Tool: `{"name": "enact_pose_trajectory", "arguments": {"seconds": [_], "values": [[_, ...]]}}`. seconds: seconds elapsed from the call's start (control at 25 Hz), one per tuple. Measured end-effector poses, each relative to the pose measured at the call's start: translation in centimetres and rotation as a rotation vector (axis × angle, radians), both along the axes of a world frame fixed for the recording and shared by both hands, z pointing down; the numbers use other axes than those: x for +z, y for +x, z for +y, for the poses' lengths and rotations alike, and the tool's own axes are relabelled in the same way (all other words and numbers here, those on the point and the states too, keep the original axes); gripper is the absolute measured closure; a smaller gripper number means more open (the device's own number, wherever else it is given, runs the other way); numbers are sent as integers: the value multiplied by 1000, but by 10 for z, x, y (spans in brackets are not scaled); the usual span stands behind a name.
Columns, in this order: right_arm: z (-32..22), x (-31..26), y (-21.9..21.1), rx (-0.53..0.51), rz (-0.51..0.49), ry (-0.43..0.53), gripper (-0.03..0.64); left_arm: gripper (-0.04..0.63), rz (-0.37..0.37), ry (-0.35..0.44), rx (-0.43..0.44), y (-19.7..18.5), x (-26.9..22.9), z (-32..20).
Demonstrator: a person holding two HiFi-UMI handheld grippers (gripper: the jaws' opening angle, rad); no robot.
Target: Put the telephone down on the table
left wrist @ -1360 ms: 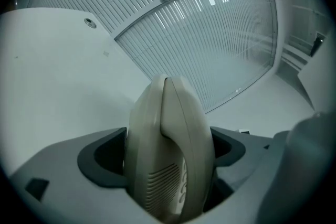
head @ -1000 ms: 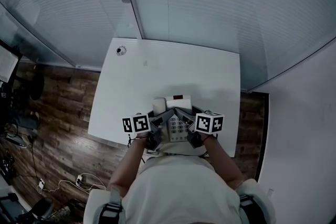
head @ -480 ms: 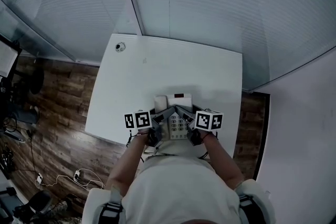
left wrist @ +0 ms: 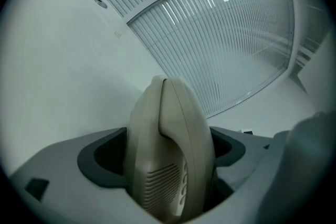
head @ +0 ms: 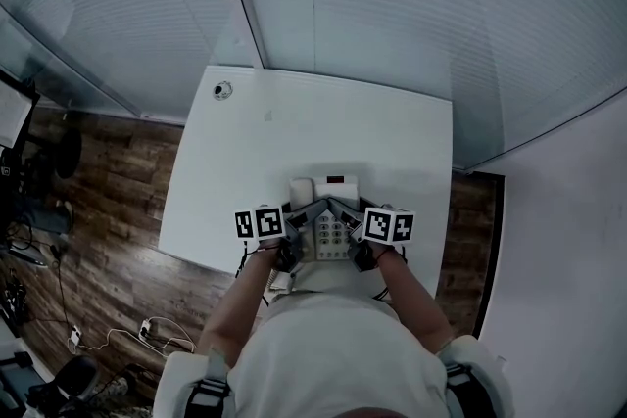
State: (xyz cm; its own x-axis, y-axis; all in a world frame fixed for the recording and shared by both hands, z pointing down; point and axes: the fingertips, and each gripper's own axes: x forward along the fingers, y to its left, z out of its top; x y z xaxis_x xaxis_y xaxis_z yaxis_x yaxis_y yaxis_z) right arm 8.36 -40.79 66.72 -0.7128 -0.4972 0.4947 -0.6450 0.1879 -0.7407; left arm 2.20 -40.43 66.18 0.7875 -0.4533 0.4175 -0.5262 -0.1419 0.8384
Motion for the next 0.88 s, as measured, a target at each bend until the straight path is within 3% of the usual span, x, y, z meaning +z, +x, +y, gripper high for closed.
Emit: {"name": "enact_pose_trajectory", "arguments": {"seconds": [0.48, 0.88], "values": [[-4, 6, 1, 10, -22, -11, 277, 164, -33, 29, -10, -1, 3, -6], [-4, 9, 4, 27, 12, -23, 277, 164, -109, 47, -27, -2, 5, -5]]}}
